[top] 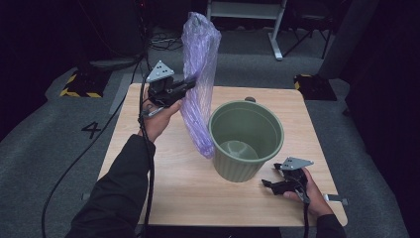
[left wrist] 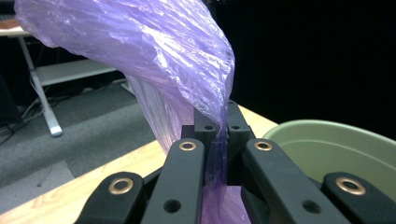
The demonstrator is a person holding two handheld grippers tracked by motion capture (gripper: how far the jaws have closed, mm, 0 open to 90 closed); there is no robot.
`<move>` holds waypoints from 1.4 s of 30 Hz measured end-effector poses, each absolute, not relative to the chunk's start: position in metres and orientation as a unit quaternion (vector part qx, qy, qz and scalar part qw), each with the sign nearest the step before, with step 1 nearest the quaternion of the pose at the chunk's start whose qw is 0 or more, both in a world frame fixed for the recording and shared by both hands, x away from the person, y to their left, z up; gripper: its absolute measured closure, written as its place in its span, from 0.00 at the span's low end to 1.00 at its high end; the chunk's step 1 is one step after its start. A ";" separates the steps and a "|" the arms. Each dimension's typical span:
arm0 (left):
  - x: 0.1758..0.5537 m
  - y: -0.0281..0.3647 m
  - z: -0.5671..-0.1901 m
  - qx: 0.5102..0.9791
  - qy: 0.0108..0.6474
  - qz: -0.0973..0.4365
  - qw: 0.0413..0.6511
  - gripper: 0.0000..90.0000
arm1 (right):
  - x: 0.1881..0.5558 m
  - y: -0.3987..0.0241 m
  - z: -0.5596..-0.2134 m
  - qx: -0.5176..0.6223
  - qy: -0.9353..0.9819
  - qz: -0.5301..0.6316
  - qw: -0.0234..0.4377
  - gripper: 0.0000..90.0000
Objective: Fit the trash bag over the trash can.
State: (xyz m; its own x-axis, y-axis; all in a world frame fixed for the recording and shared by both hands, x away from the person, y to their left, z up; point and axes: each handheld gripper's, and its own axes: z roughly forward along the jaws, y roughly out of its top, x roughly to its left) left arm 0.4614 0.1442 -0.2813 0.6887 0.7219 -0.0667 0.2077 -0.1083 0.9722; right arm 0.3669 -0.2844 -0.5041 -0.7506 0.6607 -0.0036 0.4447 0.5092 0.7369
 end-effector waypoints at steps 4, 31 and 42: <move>0.465 0.139 -0.280 0.710 0.328 0.220 0.583 0.97 | 0.367 -0.285 -0.504 0.323 0.856 0.376 0.143 0.17; 0.476 0.098 -0.241 0.712 0.304 0.217 0.595 0.97 | 0.354 -0.307 -0.477 0.334 0.829 0.420 0.156 0.23; 0.475 0.077 -0.230 0.710 0.292 0.206 0.607 0.98 | 0.353 -0.310 -0.471 0.338 0.819 0.435 0.162 0.24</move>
